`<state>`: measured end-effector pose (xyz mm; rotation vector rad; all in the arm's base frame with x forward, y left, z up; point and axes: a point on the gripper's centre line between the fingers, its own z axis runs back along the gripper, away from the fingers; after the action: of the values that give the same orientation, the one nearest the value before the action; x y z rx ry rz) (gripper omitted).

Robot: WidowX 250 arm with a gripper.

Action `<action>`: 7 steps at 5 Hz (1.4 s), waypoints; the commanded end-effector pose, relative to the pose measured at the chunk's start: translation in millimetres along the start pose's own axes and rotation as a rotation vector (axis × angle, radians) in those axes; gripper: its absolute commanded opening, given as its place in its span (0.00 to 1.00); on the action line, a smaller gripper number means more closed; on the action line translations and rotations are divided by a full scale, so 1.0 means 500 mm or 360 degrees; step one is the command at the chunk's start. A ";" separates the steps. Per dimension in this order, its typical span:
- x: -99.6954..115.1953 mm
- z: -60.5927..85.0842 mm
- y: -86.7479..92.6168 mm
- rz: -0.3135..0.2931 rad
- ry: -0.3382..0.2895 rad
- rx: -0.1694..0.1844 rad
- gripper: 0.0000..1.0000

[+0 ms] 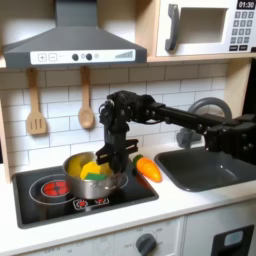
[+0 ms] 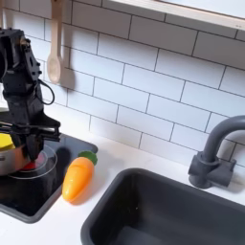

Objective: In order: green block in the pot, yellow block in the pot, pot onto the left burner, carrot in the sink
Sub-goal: 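Slide the pot onto the left burner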

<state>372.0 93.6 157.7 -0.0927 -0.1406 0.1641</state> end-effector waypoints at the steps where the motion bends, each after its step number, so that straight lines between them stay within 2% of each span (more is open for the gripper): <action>1: 0.003 0.008 0.012 0.0020 -0.0015 0.0000 0.00; 4: -0.001 0.012 0.026 0.0037 -0.0005 -0.0015 0.00; 5: -0.004 0.010 0.044 0.0063 0.0010 -0.0011 0.00; 7: 0.005 0.023 0.073 0.0109 -0.0013 -0.0003 0.00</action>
<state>368.6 129.0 165.2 -0.0987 -0.1472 0.2275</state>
